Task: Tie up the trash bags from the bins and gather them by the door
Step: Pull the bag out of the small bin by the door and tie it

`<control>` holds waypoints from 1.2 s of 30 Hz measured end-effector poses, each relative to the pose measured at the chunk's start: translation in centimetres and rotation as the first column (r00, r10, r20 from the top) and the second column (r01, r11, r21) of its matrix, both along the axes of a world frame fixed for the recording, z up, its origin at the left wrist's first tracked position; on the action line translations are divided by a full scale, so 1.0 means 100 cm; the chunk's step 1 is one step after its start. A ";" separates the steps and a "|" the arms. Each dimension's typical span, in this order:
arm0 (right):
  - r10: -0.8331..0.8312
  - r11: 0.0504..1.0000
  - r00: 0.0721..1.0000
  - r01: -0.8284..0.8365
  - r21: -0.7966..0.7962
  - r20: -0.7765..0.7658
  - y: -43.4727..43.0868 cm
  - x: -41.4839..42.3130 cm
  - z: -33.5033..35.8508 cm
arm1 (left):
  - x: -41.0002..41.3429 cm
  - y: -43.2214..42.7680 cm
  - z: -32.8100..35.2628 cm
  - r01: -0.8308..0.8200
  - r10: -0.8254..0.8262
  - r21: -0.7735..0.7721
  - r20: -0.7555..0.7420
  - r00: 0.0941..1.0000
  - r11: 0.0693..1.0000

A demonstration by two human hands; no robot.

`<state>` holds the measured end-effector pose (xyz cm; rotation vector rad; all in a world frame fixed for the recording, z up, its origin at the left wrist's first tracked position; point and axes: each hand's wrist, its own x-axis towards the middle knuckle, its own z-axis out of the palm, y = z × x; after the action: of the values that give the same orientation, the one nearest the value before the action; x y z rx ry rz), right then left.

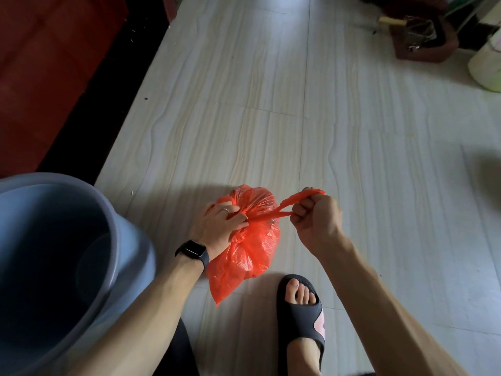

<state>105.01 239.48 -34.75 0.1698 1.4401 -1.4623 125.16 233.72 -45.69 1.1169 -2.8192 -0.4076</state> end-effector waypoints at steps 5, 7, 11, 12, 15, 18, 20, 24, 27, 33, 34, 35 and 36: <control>-0.053 0.998 0.998 0.053 0.013 0.019 0.003 -0.006 0.008 | -0.004 0.001 0.002 -0.009 0.012 -0.035 0.083 0.996 0.999; -0.054 0.998 0.998 0.054 0.011 0.014 0.006 -0.007 0.008 | -0.004 -0.001 0.002 -0.004 0.008 -0.039 0.096 0.995 0.999; 0.103 0.995 0.987 -0.102 0.015 -0.126 0.008 0.003 0.005 | 0.000 -0.003 0.001 -0.026 0.027 -0.006 0.148 0.989 1.000; 0.169 0.986 0.968 -0.164 0.041 -0.184 0.005 0.003 0.005 | 0.002 -0.005 0.003 -0.049 0.049 -0.009 0.148 0.988 0.999; 0.338 0.941 0.912 -0.323 0.101 -0.234 -0.008 -0.004 0.004 | -0.001 -0.011 0.021 -0.128 0.127 -0.006 0.163 0.978 0.992; 0.510 0.860 0.826 -0.488 0.149 -0.239 -0.025 -0.012 -0.002 | -0.010 -0.034 0.036 -0.226 0.228 -0.032 0.214 0.950 0.974; 0.588 0.809 0.765 -0.560 0.179 -0.263 -0.041 -0.012 -0.005 | -0.018 -0.057 0.037 -0.332 0.322 0.057 0.132 0.937 0.942; 0.600 0.799 0.736 -0.573 0.183 -0.314 -0.075 -0.017 -0.011 | -0.036 -0.074 0.028 -0.385 0.381 0.205 0.059 0.923 0.900; 0.536 0.834 0.774 -0.547 0.070 -0.338 -0.094 -0.022 -0.009 | -0.047 -0.062 0.014 -0.302 0.259 0.161 0.244 0.935 0.939; 0.465 0.862 0.801 -0.506 -0.012 -0.376 -0.103 -0.025 -0.018 | -0.052 -0.053 -0.025 -0.331 0.322 0.013 0.198 0.926 0.944; 0.452 0.872 0.802 -0.490 0.002 -0.390 -0.102 -0.022 -0.020 | -0.052 -0.053 -0.028 -0.338 0.331 0.009 0.183 0.926 0.941; 0.438 0.883 0.802 -0.469 0.026 -0.405 -0.100 -0.020 -0.022 | -0.052 -0.055 -0.029 -0.343 0.333 0.019 0.193 0.923 0.939; 0.434 0.890 0.794 -0.452 0.065 -0.425 -0.101 -0.017 -0.023 | -0.053 -0.056 -0.031 -0.351 0.337 0.030 0.206 0.919 0.936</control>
<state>103.29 229.42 -37.03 -0.5252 1.6569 -1.1685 119.85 228.10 -48.82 1.7196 -2.6978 -0.3778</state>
